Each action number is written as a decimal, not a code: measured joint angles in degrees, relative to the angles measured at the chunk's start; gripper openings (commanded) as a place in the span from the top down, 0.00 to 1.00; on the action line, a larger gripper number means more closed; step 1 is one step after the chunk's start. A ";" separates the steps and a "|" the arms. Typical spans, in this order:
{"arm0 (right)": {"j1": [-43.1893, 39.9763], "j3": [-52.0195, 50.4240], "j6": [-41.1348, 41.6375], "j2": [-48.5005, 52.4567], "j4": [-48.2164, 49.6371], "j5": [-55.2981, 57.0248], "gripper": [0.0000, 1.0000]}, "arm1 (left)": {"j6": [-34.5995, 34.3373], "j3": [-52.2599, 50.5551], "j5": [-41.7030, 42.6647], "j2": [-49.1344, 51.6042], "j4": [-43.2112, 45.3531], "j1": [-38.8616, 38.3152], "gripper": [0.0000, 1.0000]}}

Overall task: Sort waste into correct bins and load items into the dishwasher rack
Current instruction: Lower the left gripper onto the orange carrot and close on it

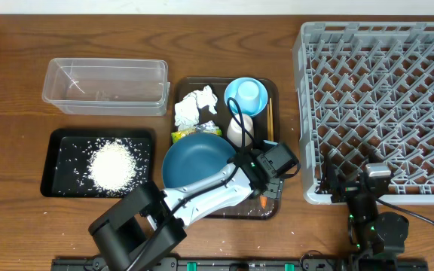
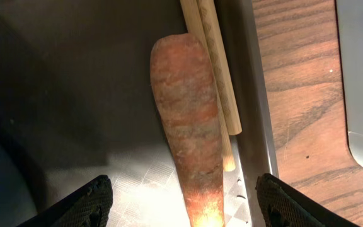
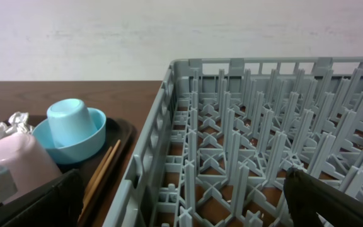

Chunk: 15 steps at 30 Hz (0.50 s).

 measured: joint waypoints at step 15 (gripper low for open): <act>0.00 0.00 0.00 0.00 0.00 0.00 0.01 | 0.35 0.04 -1.09 2.91 1.25 -0.24 0.32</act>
